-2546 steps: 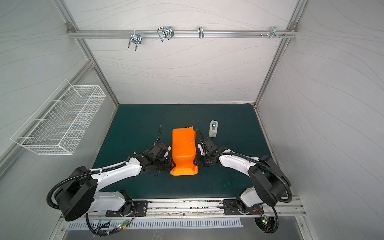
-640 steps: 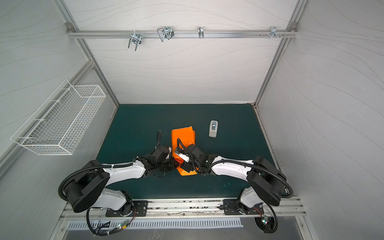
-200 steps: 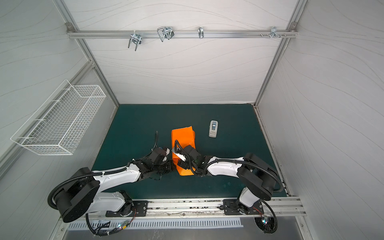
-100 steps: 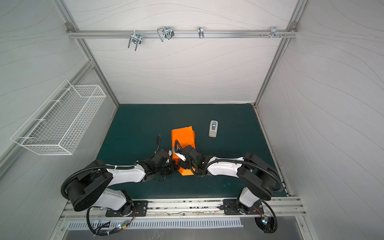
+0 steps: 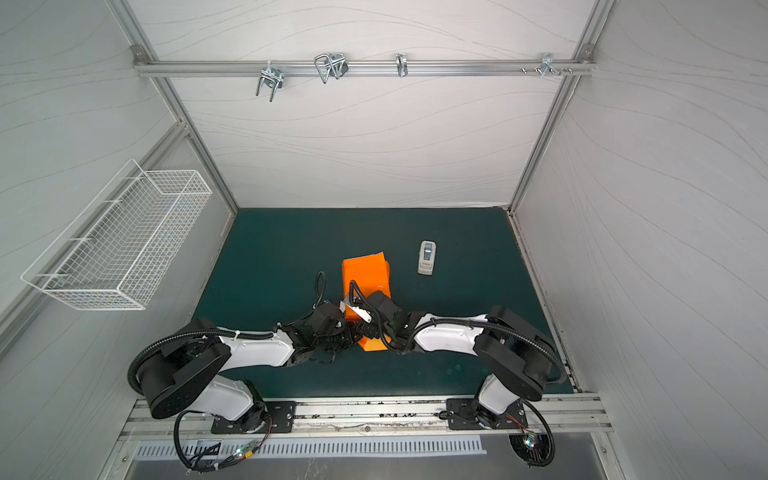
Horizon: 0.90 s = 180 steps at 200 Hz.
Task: Wrap a gift box in wrapping paper
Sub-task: Fold the wrapping paper for the gift box.
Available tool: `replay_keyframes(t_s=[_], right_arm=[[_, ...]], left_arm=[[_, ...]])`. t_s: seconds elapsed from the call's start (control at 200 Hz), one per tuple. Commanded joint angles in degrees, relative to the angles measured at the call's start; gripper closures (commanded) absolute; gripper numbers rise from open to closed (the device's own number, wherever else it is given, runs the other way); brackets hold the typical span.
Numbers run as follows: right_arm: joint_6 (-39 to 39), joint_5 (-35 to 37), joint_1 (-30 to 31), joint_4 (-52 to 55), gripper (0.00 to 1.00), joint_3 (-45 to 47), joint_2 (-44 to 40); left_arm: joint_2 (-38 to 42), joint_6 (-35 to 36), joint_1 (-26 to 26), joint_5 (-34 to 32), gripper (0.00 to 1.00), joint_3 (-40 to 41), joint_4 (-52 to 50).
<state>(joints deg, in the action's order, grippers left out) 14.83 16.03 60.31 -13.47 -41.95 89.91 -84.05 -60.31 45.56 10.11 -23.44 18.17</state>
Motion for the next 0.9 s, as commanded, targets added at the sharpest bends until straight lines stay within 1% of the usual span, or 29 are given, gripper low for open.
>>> replay_keyframes(t_s=[0.0,0.19,0.33,0.42,0.525,0.585,0.635,0.705,0.76,0.8,0.895], right_arm=[[-1.15,-2.92,0.86,6.0,0.19,2.09,1.1],[-1.03,-3.0,0.86,6.09,0.19,1.89,1.23],[-1.33,-3.28,0.86,6.06,0.19,1.96,1.43],[-1.3,-3.51,0.9,6.25,0.19,1.81,1.45],[-1.47,-3.89,0.95,6.52,0.19,1.61,1.32],[-1.6,-4.24,0.95,6.7,0.19,1.52,1.33],[-1.73,-4.24,1.09,6.71,0.19,1.41,1.3],[-1.91,-4.24,1.21,6.54,0.19,1.43,1.4],[-2.08,-4.12,1.21,6.43,0.19,1.46,1.49],[-2.17,-4.28,1.28,6.37,0.19,1.5,1.5],[-2.26,-4.56,1.3,6.7,0.19,1.1,1.59]], left_arm=[[-0.98,-0.59,1.23,1.02,0.98,-0.31,-3.13],[1.77,-0.08,2.77,2.72,0.97,0.24,-5.22],[7.13,1.39,3.05,3.82,0.96,0.08,-9.72],[13.23,3.8,3.04,2.32,0.95,-1.71,-18.28],[20.76,9.1,2.69,-2.33,0.91,-6.59,-30.89],[23.63,12.75,0.52,-3.88,0.88,-9.88,-37.44],[24.99,15.02,-3.22,-3.06,0.87,-11.63,-40.43],[25.2,17.85,-10.03,1.09,0.85,-12.85,-41.04],[23.43,20.09,-15.11,5.44,0.87,-14.66,-41.21],[21.67,22.59,-16.46,6.82,0.85,-16.57,-41.49],[15.29,30.93,-16.56,8.03,0.83,-22.97,-45.53]])
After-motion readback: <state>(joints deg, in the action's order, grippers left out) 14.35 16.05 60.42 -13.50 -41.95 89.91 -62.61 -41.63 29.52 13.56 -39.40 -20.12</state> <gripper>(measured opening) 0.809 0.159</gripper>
